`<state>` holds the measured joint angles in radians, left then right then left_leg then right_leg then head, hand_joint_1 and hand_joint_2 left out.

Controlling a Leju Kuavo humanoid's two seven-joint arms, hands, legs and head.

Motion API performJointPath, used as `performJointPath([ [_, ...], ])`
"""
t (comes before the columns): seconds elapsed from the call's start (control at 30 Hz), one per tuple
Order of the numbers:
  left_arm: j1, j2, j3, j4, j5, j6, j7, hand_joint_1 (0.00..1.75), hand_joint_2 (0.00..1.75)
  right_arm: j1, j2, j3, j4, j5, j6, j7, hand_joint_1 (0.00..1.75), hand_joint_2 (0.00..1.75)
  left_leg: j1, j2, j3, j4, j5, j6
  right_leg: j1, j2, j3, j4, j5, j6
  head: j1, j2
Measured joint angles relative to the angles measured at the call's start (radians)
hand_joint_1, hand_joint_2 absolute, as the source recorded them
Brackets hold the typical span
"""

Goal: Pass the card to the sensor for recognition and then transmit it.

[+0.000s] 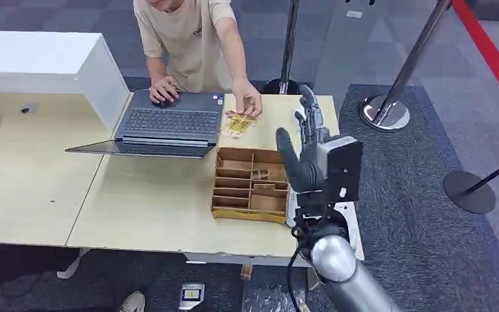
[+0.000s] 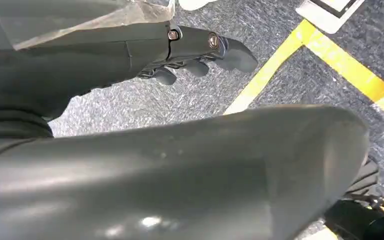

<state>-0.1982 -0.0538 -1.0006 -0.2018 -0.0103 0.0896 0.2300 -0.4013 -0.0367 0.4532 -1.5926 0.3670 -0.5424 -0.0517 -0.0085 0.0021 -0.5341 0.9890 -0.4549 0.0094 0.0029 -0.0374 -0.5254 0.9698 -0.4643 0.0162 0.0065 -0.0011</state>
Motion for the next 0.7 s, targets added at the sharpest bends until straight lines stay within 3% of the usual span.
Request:
performJointPath([
  [0.1,-0.001,0.002,0.000,0.000,-0.018,-0.024,0.002,0.00,0.00,-0.062,-0.038,0.031,0.041,0.253,0.029,0.062,0.00,1.75,0.000,-0.001,0.000,0.000,0.000,0.000,0.000,-0.001,0.000,0.000,0.000,0.000,0.000,0.000],
  [0.27,-0.009,0.002,-0.001,0.000,-0.040,-0.053,0.003,0.00,0.00,-0.134,-0.095,0.084,0.138,0.568,0.038,0.104,0.00,1.75,0.000,-0.001,-0.001,0.000,0.000,0.000,0.000,-0.001,0.000,0.000,0.000,0.000,0.000,0.000],
  [0.57,-0.016,0.002,-0.013,0.000,-0.069,-0.072,0.006,0.00,0.00,-0.196,-0.149,0.171,0.289,0.841,-0.011,0.098,0.00,1.75,0.000,-0.002,-0.001,0.000,0.000,0.000,0.000,-0.001,0.000,0.000,0.000,0.000,0.000,0.000],
  [0.7,-0.020,0.002,-0.020,0.000,-0.071,-0.074,0.006,0.00,0.00,-0.210,-0.164,0.216,0.346,0.862,-0.013,0.096,0.00,1.75,0.000,-0.002,-0.001,0.000,0.000,0.000,0.000,-0.001,0.000,0.000,0.000,0.000,0.000,0.000],
])
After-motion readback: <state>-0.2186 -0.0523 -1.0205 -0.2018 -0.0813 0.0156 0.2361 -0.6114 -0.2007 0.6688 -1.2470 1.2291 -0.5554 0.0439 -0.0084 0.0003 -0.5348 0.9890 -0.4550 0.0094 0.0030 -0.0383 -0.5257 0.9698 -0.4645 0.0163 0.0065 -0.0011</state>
